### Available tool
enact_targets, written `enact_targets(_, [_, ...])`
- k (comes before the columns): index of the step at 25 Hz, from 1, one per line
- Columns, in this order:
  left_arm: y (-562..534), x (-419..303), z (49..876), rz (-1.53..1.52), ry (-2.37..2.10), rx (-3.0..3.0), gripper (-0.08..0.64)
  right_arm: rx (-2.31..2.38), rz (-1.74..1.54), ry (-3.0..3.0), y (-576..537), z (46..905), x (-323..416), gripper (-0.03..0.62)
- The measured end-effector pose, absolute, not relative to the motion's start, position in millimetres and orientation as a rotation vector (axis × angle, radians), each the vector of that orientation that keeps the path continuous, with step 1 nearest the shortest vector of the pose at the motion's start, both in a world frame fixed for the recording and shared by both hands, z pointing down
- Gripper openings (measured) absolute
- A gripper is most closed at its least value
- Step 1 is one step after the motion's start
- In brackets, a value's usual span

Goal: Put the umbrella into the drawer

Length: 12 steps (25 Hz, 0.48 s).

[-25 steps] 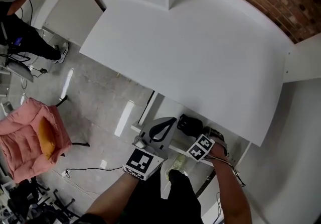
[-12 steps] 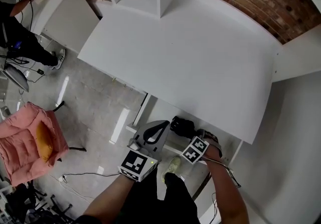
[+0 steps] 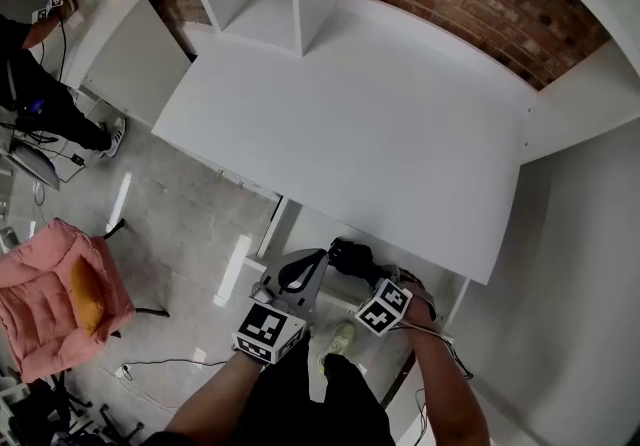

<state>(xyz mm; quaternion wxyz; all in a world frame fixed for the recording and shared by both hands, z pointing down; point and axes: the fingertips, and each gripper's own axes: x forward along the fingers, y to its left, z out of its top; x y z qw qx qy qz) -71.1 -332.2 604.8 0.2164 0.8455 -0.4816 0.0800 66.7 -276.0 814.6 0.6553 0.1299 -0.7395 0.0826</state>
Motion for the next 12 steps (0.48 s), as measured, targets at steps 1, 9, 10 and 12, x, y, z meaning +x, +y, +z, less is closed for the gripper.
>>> enact_targets(1, [-331,-70,603,0.225,-1.335,2.341,0.006,0.322,0.19,-1.698,-279,805,65,0.093])
enact_targets(9, [-326,-63,569,0.199,-1.333,2.323,0.006,0.552,0.225,-1.912,-293,721,53,0.018])
enact_targets(10, [-326,-63,565,0.196,-1.335,2.318,0.006,0.586,0.226,-1.936,-296,709,53,0.017])
enact_targets(12, [-327,-61,556,0.191,-1.341,2.304,0.006,0.662,0.231,-1.983,-304,684,57,0.014])
